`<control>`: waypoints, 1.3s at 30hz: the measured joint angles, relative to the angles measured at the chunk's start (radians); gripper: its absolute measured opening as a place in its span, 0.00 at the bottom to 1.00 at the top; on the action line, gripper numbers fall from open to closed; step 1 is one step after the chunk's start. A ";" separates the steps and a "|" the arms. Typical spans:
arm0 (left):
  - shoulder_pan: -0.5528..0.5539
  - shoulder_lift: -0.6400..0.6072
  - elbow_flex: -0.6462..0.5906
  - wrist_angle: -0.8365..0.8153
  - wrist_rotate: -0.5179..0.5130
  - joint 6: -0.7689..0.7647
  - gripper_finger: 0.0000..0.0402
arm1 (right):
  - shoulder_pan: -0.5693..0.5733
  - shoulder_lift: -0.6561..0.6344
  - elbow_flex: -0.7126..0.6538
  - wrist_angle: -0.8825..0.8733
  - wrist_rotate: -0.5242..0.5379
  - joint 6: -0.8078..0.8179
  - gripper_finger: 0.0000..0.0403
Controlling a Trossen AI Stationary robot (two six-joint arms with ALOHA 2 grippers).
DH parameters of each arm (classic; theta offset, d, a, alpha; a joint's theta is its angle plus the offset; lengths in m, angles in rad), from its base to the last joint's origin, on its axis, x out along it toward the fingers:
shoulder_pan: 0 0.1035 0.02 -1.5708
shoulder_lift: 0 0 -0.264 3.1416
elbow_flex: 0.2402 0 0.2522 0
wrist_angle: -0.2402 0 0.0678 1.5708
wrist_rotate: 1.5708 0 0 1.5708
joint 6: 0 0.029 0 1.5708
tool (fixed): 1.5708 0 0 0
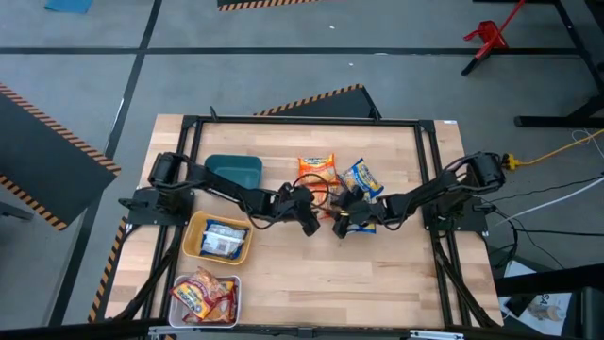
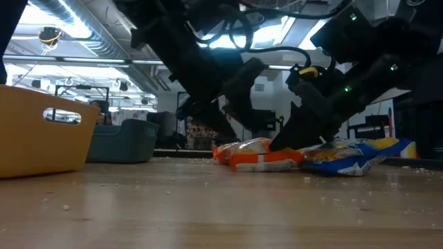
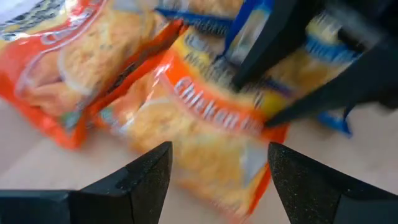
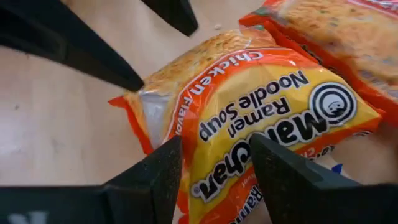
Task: Sort Maruchan noodles
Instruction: Put the bottom orange noodle pack into the blue bin
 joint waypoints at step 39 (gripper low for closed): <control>-0.034 0.028 0.001 -0.011 0.168 -0.228 0.64 | 0.046 -0.012 0.008 -0.084 0.163 -0.028 0.23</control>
